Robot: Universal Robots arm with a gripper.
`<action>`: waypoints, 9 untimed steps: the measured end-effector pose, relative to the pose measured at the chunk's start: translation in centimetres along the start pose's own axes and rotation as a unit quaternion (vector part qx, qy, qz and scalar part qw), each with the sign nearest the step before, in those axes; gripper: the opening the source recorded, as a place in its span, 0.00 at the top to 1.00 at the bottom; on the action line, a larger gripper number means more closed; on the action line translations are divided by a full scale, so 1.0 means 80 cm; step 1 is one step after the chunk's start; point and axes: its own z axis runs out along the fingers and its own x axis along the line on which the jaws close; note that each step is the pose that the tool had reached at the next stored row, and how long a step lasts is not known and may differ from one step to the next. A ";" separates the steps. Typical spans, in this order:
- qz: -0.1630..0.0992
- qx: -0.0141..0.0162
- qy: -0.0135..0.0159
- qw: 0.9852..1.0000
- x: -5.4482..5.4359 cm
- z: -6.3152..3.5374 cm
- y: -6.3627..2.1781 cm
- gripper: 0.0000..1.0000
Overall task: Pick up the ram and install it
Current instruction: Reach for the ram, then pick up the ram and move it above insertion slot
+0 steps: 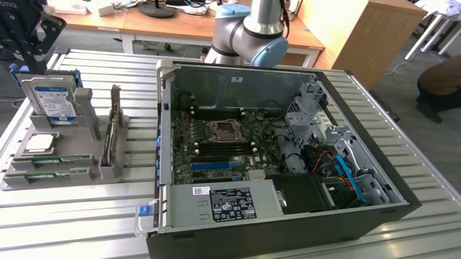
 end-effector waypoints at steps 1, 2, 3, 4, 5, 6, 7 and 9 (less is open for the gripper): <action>0.000 0.000 0.000 1.000 0.000 0.000 -0.001 0.89; 0.000 0.000 0.000 1.000 0.000 0.000 -0.003 0.89; 0.000 0.000 0.000 1.000 0.000 0.000 -0.004 0.89; 0.000 0.000 0.000 1.000 0.000 0.000 -0.005 0.89; 0.000 0.000 0.000 1.000 0.000 0.000 -0.005 0.89; 0.000 0.000 0.000 1.000 0.000 0.000 -0.005 0.89; 0.000 0.000 0.000 1.000 0.000 0.000 -0.006 0.89; 0.000 0.000 0.000 1.000 0.000 0.000 -0.005 0.89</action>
